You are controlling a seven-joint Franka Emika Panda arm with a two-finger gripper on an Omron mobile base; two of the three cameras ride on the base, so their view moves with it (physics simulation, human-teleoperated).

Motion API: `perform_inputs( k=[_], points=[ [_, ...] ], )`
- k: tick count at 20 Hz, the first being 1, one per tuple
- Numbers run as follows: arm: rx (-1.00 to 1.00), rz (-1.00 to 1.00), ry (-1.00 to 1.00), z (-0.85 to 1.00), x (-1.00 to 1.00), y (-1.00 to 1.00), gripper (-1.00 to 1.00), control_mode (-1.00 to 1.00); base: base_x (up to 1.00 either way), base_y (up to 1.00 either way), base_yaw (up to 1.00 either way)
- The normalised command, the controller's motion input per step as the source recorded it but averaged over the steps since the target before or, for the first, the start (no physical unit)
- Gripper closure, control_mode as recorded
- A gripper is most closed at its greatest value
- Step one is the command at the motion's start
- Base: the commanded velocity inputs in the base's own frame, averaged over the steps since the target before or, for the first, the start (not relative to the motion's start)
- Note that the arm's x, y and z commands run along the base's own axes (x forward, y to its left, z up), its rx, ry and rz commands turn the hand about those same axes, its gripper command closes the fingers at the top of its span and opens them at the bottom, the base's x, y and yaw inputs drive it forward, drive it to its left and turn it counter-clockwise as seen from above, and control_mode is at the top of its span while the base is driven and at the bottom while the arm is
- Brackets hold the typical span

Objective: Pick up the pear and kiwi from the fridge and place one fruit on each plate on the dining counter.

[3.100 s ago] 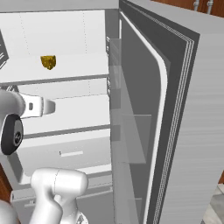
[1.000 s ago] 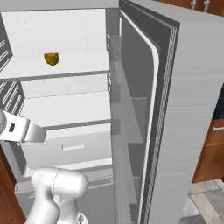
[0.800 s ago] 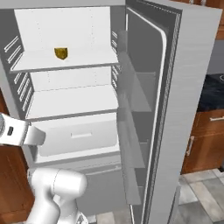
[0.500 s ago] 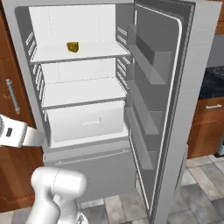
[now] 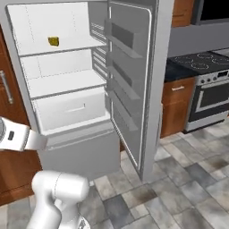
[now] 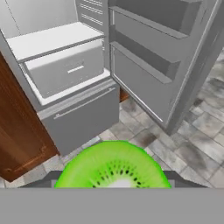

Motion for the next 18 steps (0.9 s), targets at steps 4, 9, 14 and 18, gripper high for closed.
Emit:
perform_inputs(
  k=[4, 9, 14, 18],
  points=[
    [0.0, 0.0, 0.0, 0.0, 0.0, 0.0, 1.0, 1.0, -0.67, -0.13, -0.67],
    [0.0, 0.0, 0.0, 0.0, 0.0, 0.0, 1.0, 1.0, -0.13, -0.08, -0.78],
    [0.0, 0.0, 0.0, 0.0, 0.0, 0.0, 1.0, 1.0, 0.01, 0.0, -0.79],
    [0.0, 0.0, 0.0, 0.0, 0.0, 0.0, 1.0, 1.0, 0.05, 0.0, -0.8]
  ],
)
